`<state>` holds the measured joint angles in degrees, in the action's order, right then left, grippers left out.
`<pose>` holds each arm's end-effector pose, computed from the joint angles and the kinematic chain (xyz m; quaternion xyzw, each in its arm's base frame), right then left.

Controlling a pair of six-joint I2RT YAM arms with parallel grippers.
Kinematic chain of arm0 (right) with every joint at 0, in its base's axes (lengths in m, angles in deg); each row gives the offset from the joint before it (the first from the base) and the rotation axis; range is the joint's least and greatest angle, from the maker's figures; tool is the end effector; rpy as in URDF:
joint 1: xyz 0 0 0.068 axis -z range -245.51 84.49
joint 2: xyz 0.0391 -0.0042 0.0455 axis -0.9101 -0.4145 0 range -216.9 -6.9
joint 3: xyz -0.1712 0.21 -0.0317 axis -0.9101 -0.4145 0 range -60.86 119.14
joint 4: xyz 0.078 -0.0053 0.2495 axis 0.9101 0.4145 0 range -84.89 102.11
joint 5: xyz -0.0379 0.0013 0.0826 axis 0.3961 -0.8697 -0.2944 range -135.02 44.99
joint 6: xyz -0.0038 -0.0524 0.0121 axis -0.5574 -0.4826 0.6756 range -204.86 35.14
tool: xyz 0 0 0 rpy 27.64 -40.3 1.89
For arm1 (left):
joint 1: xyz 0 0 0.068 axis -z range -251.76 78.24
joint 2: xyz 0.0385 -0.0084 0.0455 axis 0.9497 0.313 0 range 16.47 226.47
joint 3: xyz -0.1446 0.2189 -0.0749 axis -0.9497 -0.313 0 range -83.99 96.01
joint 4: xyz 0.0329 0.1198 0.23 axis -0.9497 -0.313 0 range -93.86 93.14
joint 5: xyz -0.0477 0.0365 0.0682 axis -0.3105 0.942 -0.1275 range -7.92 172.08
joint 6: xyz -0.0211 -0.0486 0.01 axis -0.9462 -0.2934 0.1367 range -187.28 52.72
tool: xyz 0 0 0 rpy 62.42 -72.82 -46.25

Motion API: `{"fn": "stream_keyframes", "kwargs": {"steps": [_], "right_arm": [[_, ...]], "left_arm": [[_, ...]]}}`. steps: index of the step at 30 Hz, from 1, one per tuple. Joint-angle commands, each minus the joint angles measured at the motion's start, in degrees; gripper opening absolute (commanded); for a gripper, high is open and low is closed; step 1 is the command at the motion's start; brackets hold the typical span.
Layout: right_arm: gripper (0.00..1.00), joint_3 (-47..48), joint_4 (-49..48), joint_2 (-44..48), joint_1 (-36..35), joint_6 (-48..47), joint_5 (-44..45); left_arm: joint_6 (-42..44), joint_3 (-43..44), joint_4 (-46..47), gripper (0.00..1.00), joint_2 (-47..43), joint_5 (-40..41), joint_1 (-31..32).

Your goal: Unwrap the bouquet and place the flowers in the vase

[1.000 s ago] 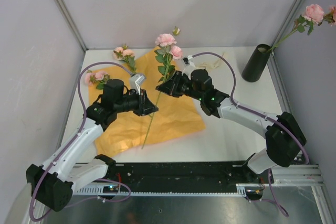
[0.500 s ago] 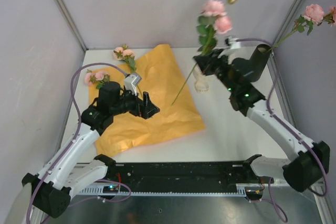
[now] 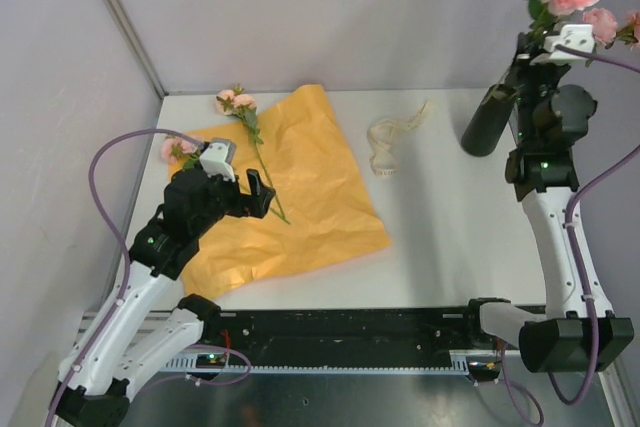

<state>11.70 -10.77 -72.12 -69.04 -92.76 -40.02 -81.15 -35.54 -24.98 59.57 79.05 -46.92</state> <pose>0.2450 0.0119 0.4871 -0.0186 0.5507 -0.0558 0.8326 0.1503 -0.0717 0.3341 0.0942 0.8273 -0.2042 0.5149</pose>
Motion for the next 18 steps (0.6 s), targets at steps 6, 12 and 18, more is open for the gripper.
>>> {"fn": "stream_keyframes", "kwargs": {"steps": [6, 12, 18], "right_arm": [[0.00, 8.60, -4.06, -5.82, 10.71, -3.25, -1.03], [0.00, 10.24, -4.92, -10.17, 13.16, -0.85, -2.70], [0.00, 11.93, -6.29, -15.10, 14.08, 0.31, -3.56]], "left_arm": [[1.27, -0.32, 0.00, 1.00, -5.15, 15.03, 0.26], [1.52, -0.28, -0.01, 1.00, -5.30, 16.13, 0.23], [1.48, -0.20, -0.24, 1.00, -5.43, 17.93, 0.23]]}}
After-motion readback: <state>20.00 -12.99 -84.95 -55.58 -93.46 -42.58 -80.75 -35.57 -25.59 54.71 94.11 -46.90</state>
